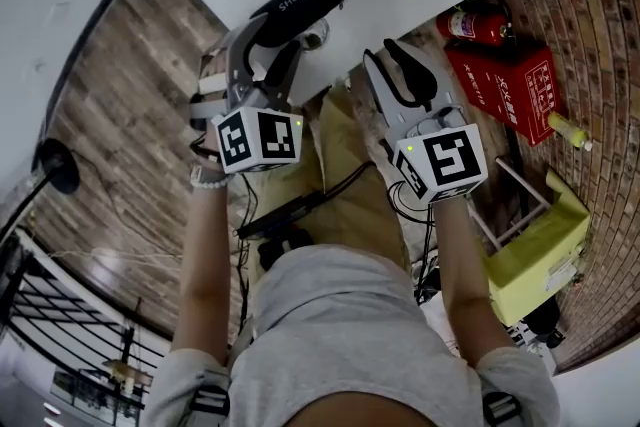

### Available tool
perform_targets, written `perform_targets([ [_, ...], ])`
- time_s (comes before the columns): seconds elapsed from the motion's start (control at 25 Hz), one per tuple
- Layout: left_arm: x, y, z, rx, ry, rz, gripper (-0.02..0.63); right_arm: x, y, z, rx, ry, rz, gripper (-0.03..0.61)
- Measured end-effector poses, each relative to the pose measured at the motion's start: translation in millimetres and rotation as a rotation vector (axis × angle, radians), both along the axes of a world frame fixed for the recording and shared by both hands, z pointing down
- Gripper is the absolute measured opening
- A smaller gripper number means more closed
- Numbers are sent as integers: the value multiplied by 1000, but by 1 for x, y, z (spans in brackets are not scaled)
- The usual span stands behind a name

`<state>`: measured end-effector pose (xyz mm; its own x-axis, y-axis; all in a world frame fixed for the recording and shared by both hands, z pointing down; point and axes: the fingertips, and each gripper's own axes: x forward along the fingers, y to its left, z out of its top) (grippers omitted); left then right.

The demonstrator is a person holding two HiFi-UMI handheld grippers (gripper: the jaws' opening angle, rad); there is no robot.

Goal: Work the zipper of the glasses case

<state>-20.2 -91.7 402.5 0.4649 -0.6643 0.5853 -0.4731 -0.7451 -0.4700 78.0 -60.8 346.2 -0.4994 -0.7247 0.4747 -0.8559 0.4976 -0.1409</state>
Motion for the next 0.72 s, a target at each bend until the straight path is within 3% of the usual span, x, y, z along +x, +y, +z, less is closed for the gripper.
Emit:
perform_targets([
  [0.32,-2,-9,1,-3,-6,-31,250,-2,-22,14,43,52,-58,109],
  [0.72,2,-10,4,-29,-7,-42,245,-19,-46,30,216,266,-196,77],
])
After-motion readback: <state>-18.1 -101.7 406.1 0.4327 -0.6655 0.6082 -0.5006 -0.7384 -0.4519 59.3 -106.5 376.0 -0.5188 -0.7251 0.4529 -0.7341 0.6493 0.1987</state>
